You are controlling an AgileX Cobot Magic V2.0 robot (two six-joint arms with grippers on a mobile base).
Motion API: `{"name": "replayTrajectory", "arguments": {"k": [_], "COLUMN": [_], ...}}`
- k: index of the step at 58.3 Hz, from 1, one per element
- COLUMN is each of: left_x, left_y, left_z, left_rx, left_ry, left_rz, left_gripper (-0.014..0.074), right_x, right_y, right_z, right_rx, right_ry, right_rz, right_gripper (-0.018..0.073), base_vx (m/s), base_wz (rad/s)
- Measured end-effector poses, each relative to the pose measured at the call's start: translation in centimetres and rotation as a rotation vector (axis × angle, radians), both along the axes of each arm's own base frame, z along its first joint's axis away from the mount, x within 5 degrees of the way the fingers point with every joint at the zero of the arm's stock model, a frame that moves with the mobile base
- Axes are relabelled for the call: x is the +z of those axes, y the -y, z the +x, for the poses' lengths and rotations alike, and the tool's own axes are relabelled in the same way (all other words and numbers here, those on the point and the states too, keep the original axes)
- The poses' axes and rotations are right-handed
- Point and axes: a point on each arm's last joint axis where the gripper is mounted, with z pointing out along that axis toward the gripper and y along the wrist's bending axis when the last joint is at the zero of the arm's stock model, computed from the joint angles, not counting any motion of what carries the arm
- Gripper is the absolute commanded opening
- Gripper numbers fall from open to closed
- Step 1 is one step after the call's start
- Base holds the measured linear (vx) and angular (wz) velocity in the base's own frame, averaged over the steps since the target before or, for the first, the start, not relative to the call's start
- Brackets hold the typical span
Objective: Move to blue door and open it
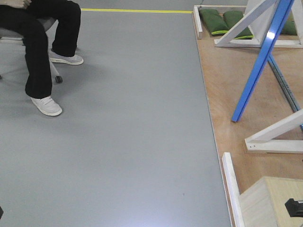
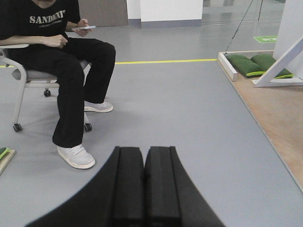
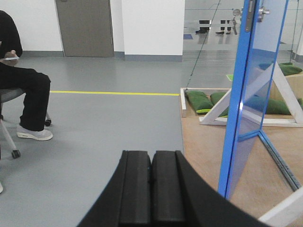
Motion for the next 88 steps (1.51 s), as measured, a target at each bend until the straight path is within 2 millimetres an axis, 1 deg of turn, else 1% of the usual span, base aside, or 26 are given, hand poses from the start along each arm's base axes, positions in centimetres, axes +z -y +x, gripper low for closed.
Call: {"name": "replayTrajectory", "arguments": {"k": [33,88], "left_x": [0.00,0.00], "left_y": [0.00,0.00], "left_z": [0.00,0.00], "left_rx": [0.000,0.000], "left_ry": [0.000,0.000], "left_rz": [0.000,0.000], "left_gripper": [0.0073,0.0073], "right_x": [0.00,0.00], "right_y": [0.00,0.00], "right_z": [0.00,0.00], "right_rx": [0.000,0.000], "right_ry": [0.000,0.000], "right_rz": [0.000,0.000], "right_gripper": [0.0012,0.0012], "base_vx": [0.33,0.44], "base_wz": [-0.08,-0.01]}}
